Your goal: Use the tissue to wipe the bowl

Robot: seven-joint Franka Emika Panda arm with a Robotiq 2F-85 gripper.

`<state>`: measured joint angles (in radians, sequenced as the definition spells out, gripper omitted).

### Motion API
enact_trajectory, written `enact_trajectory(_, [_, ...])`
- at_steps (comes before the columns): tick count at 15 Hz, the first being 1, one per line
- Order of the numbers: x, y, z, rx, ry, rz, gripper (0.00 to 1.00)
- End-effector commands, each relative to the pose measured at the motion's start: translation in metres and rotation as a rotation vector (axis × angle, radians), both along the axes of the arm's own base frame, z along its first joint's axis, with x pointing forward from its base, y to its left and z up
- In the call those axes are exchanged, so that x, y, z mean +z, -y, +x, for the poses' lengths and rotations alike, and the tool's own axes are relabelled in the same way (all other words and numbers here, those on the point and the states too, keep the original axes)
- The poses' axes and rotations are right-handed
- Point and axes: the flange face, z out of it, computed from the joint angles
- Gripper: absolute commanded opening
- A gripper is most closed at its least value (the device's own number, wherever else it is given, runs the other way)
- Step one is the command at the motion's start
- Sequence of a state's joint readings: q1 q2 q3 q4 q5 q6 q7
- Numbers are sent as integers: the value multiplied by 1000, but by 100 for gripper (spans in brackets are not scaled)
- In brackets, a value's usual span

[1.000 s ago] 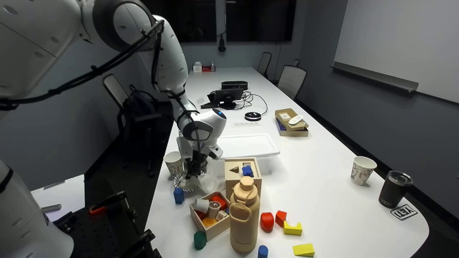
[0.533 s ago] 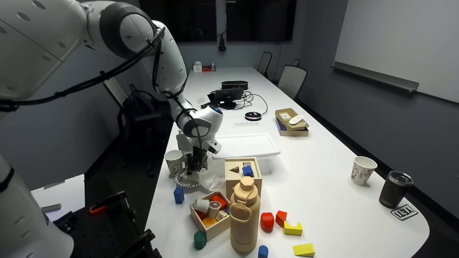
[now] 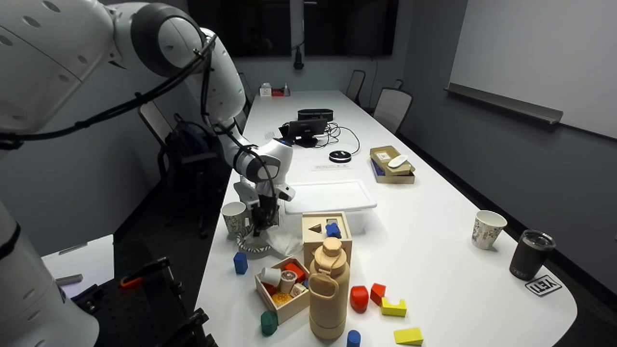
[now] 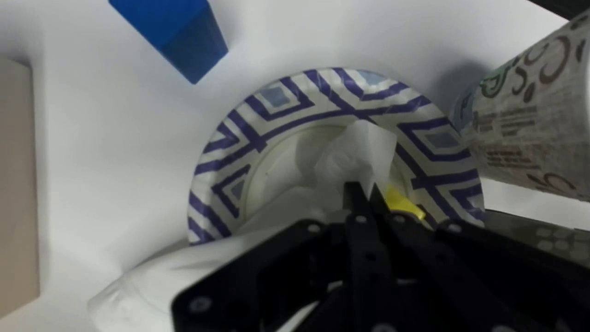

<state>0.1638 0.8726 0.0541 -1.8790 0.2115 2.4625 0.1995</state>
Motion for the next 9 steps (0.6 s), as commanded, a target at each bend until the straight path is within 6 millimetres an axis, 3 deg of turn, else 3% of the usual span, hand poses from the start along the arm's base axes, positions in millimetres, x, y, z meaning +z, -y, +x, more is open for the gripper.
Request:
enact_trajectory(1, [1,-6,-10,27,-11,-46,0])
enact_trajectory(9, [0,-17,-31,68,-116,-26,0])
